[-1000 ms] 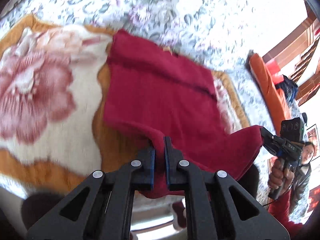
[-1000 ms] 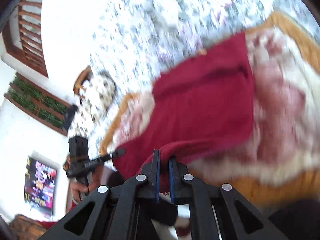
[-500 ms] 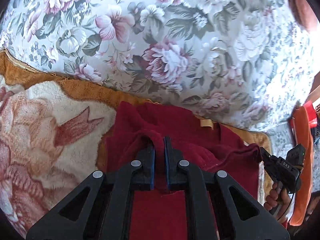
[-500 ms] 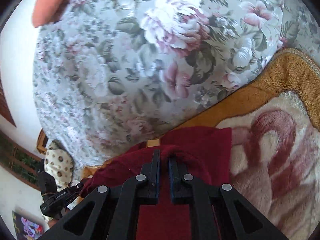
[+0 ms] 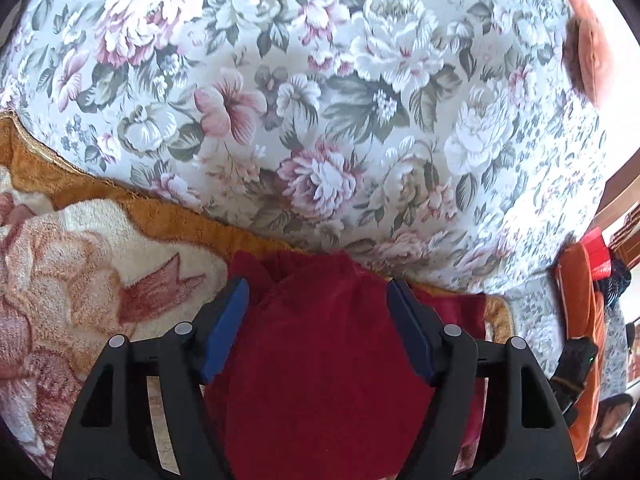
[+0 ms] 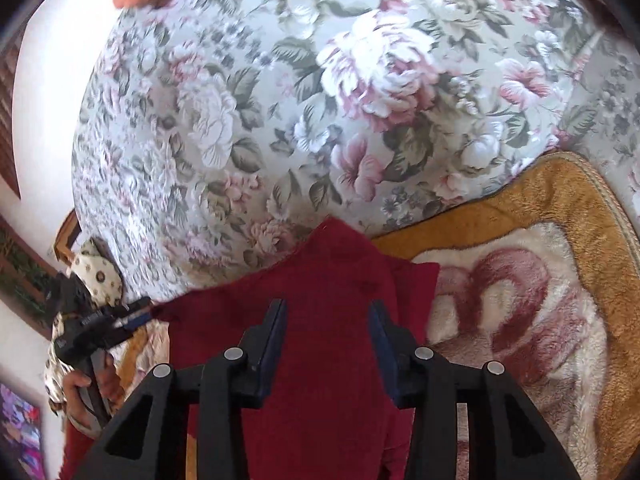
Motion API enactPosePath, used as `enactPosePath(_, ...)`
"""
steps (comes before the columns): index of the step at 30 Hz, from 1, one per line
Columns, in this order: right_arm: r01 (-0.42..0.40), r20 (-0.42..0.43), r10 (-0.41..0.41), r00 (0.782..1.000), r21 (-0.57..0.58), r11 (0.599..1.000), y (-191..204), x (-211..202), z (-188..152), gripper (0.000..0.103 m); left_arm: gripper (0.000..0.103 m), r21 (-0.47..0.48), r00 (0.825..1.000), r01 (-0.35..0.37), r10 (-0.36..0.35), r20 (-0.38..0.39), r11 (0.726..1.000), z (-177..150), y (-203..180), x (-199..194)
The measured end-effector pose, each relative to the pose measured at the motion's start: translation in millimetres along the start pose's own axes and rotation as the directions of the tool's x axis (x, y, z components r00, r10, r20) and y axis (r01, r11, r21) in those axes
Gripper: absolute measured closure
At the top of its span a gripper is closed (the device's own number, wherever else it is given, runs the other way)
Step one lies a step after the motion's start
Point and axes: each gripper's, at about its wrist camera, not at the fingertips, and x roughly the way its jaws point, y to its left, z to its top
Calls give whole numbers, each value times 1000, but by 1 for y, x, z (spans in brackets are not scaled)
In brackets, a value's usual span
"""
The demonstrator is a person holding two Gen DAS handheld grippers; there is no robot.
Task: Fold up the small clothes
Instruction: 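Grasp the sweater hem with both tools, then fold the hem end up over the sweater strip with both tools and release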
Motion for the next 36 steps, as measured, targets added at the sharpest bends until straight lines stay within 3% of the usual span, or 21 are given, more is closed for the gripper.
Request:
enactPosePath(2,26,-10,-26,1000,-60,998,14,23,3,62,31,0,1000,10,-10,-19,1000,0,-2,0)
enactPosePath(4,108,-10,-109,994,-91,990,17,49,10,62,31,29,999,-2,3,-43,1000,-5,-7,6)
enactPosePath(8,254,-62,-256,965,-42,966,-15,91,21,64,31,85,993,-43,52,-111,995,-21,-17,38)
enactPosePath(9,245,-74,-245,967,-9,970,-23,95,22,68,31,95,989,-70,81,-120,993,-24,-18,48)
enactPosePath(13,202,-60,-200,978,29,979,-26,80,23,68,31,119,973,-159,176,-151,980,-31,-12,84)
enactPosePath(20,203,-59,-208,976,-83,976,5,28,-9,68,31,163,963,-215,237,-129,963,-33,-15,88)
enactPosePath(25,227,-108,-240,965,-119,967,2,48,-32,68,31,208,950,-273,297,-96,939,-44,-21,96)
enactPosePath(28,263,-93,-277,956,-142,954,11,49,-28,68,31,223,945,-297,319,-71,929,-50,-29,93)
enactPosePath(33,229,-36,-235,971,-123,966,28,19,-40,66,31,262,945,-309,325,-19,914,-61,-42,63)
enactPosePath(36,274,-102,-287,952,-126,954,20,35,-58,66,31,292,944,-315,331,-6,903,-71,-50,47)
